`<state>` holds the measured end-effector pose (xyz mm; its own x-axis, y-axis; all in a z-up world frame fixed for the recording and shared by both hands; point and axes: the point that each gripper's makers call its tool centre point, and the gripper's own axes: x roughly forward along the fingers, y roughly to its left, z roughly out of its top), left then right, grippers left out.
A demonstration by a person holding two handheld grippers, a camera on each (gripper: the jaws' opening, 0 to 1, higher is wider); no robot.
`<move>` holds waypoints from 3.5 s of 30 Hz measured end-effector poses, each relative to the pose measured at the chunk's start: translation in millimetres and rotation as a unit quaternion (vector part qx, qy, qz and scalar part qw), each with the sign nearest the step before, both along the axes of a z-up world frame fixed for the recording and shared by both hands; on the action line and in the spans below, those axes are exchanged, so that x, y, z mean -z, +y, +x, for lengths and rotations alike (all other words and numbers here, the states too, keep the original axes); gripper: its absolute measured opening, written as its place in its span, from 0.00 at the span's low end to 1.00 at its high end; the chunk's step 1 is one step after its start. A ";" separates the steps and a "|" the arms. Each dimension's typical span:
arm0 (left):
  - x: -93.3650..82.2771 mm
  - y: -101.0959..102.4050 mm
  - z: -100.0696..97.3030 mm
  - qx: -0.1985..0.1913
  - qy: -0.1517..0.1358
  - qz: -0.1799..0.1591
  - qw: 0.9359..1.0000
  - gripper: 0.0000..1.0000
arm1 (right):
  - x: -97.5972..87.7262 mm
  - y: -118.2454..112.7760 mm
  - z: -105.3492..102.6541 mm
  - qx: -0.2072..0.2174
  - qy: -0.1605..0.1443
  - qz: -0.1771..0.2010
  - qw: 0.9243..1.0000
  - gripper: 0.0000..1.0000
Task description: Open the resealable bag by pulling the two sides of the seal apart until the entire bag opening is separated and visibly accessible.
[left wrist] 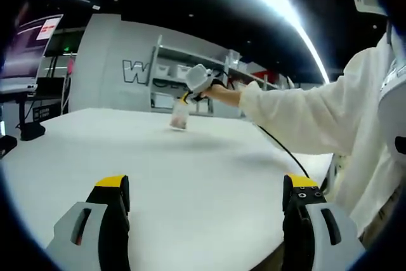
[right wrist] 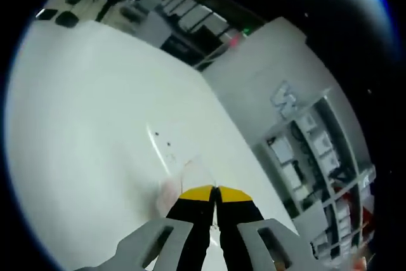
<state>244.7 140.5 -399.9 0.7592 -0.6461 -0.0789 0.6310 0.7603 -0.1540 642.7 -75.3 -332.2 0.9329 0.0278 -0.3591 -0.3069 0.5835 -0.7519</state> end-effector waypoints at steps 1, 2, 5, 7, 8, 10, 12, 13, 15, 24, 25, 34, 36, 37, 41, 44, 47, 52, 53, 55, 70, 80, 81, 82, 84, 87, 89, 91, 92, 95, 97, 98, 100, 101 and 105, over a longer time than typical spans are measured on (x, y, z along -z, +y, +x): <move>0.4 -0.2 -0.3 0.000 0.001 0.000 1.000 1.00 | 1.1 -1.7 1.8 0.003 -0.002 -0.007 1.000 0.00; 0.4 -0.4 -0.9 0.001 0.000 0.001 1.000 1.00 | 1.2 -3.0 3.1 0.006 -0.006 -0.014 1.000 0.00; 0.2 -1.1 -2.1 0.003 -0.001 0.003 1.000 1.00 | -0.8 -3.2 6.2 0.012 -0.011 -0.020 1.000 0.00; 0.2 -0.7 -2.1 0.002 -0.001 0.002 1.000 1.00 | 0.9 0.2 6.9 0.011 -0.008 -0.014 1.000 0.00; 0.1 -0.5 -1.9 0.001 -0.001 0.000 1.000 1.00 | 2.7 2.2 5.7 0.009 -0.006 -0.014 1.000 0.00; 1.2 -0.7 -2.0 0.000 0.001 -0.001 1.000 1.00 | 7.9 8.9 -0.5 0.002 0.001 -0.016 1.000 0.00; 2.2 -2.0 -2.6 0.002 0.001 -0.001 1.000 1.00 | 15.0 20.2 -6.4 -0.013 0.017 0.003 1.000 0.00; 2.5 -2.8 -2.7 0.003 0.002 -0.001 1.000 1.00 | 18.9 25.7 -8.7 -0.018 0.026 0.015 0.999 0.00; 2.9 -4.7 -2.8 0.006 0.003 -0.002 1.000 1.00 | 21.1 29.6 -6.7 -0.020 0.028 0.020 0.999 0.00; 1.4 -3.5 -4.5 0.003 0.001 -0.004 1.000 1.00 | 62.7 57.3 -24.6 -0.040 0.089 0.080 0.992 0.00; 2.1 -2.9 -4.6 0.003 0.002 -0.003 1.000 1.00 | 68.1 63.0 -30.3 -0.047 0.099 0.097 0.989 0.00; 0.3 -9.7 -6.6 0.010 0.000 -0.006 1.000 1.00 | 73.0 66.7 -43.2 -0.054 0.124 0.111 0.985 0.00; 0.0 -9.7 -6.9 0.010 0.000 -0.005 1.000 1.00 | 71.3 68.1 -46.1 -0.058 0.128 0.119 0.983 0.01; -0.4 -9.3 -6.6 0.009 -0.001 -0.005 1.000 1.00 | 69.1 69.2 -48.9 -0.062 0.129 0.126 0.982 0.02; -2.0 -8.4 -5.4 0.008 -0.002 -0.005 1.000 1.00 | 58.6 70.4 -52.1 -0.072 0.123 0.152 0.978 0.10; -3.5 -9.3 -5.2 0.008 -0.004 -0.007 1.000 1.00 | 49.3 71.6 -54.7 -0.078 0.116 0.180 0.974 0.14; -4.2 -10.4 -5.1 0.010 -0.005 -0.008 1.000 1.00 | 39.5 68.3 -53.2 -0.079 0.098 0.197 0.972 0.21; -6.2 -11.0 -5.9 0.010 -0.006 -0.011 1.000 1.00 | 30.1 50.6 -44.7 -0.063 0.052 0.193 0.978 0.31; -6.8 -10.7 -5.9 0.009 -0.007 -0.011 1.000 1.00 | 27.3 49.9 -43.8 -0.062 0.041 0.212 0.975 0.33; -7.3 -10.0 -5.4 0.008 -0.007 -0.012 1.000 1.00 | 22.1 48.1 -42.7 -0.066 0.023 0.236 0.969 0.45; -7.9 -11.8 -6.6 0.010 -0.009 -0.013 1.000 1.00 | 2.3 33.4 -44.0 -0.069 -0.034 0.290 0.954 0.99; -9.8 -9.6 -7.0 0.007 -0.012 -0.013 1.000 1.00 | 5.4 30.3 -55.0 -0.065 -0.020 0.279 0.958 0.99; -9.8 -10.0 -7.1 0.008 -0.013 -0.013 1.000 1.00 | 4.1 29.3 -56.3 -0.066 -0.021 0.278 0.958 0.99; -9.7 -10.8 -7.6 0.009 -0.012 -0.013 1.000 1.00 | 2.5 28.0 -57.7 -0.067 -0.023 0.277 0.958 0.98; -9.5 -12.1 -8.4 0.011 -0.013 -0.012 1.000 1.00 | -1.6 24.2 -60.7 -0.067 -0.028 0.273 0.959 0.98; -9.9 -13.3 -8.8 0.013 -0.013 -0.013 1.000 1.00 | -8.2 19.2 -66.8 -0.066 -0.035 0.273 0.959 0.95; -10.0 -13.3 -9.1 0.012 -0.013 -0.014 1.000 1.00 | -11.4 16.2 -71.4 -0.066 -0.037 0.275 0.959 0.95; -10.2 -13.4 -9.4 0.012 -0.014 -0.015 1.000 1.00 | -13.7 14.0 -75.9 -0.067 -0.041 0.277 0.958 0.94; -10.0 -13.6 -9.6 0.013 -0.014 -0.015 1.000 1.00 | -14.4 13.1 -78.2 -0.067 -0.042 0.276 0.958 0.94; -9.6 -15.1 -10.4 0.015 -0.013 -0.015 1.000 1.00 | -13.7 11.1 -83.9 -0.067 -0.039 0.275 0.958 0.92; -9.9 -15.7 -10.7 0.016 -0.014 -0.016 1.000 1.00 | -13.5 10.1 -89.0 -0.069 -0.037 0.275 0.958 0.92; -10.1 -15.9 -10.8 0.016 -0.015 -0.017 1.000 1.00 | -14.3 9.8 -91.4 -0.071 -0.038 0.275 0.958 0.92; -9.9 -16.0 -10.5 0.016 -0.014 -0.017 1.000 1.00 | -16.1 9.9 -97.8 -0.075 -0.039 0.275 0.958 0.92; -9.8 -16.1 -10.2 0.016 -0.014 -0.018 1.000 1.00 | -16.8 10.4 -100.7 -0.078 -0.040 0.274 0.958 0.92; -8.9 -17.2 -10.3 0.019 -0.013 -0.017 1.000 1.00 | -18.4 12.5 -113.2 -0.086 -0.043 0.270 0.958 0.92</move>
<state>234.4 123.3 -391.0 0.7356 -0.6764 -0.0367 0.6633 0.7303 -0.1635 529.5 -62.8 -313.7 0.9233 0.3437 -0.1716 -0.3839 0.8410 -0.3812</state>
